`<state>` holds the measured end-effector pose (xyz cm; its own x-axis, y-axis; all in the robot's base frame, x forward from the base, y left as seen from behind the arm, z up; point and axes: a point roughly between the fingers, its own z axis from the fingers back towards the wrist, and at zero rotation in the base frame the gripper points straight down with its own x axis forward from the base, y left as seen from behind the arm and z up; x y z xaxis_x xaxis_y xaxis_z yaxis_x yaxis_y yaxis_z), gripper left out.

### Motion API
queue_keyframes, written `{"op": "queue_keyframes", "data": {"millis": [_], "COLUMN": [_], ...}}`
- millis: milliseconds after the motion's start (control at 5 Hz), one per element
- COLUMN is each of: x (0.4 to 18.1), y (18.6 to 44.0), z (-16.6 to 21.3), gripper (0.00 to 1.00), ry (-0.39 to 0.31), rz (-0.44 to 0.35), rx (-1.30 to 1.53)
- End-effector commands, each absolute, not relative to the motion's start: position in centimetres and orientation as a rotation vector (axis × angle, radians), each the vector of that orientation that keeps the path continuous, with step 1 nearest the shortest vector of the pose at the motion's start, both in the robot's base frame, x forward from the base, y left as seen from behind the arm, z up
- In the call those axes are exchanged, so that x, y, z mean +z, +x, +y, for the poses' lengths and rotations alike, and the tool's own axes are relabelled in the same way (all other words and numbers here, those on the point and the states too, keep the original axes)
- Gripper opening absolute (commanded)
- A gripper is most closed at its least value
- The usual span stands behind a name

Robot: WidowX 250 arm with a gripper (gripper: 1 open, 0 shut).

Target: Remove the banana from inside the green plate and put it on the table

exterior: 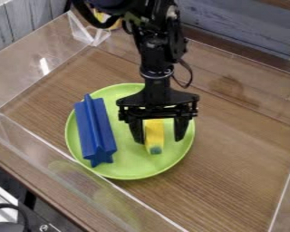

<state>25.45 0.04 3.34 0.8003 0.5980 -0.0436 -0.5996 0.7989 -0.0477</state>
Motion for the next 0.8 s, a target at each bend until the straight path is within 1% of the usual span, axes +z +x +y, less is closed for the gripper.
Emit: {"op": "queue_keyframes", "data": {"millis": [0,200,400,600], "x": [4.46,4.32,4.15,4.35], "y": [26.67,26.76,26.72,26.64], "z": [0.32,0.41,0.33,0.17], "gripper": [1.00,1.00,0.00,0.00], "ry": [-0.078,-0.077,-0.077,-0.076], "rz": [-0.020,-0.019,-0.015,-0.010], "rx": [0.650,0.654,0.652,0.641]}}
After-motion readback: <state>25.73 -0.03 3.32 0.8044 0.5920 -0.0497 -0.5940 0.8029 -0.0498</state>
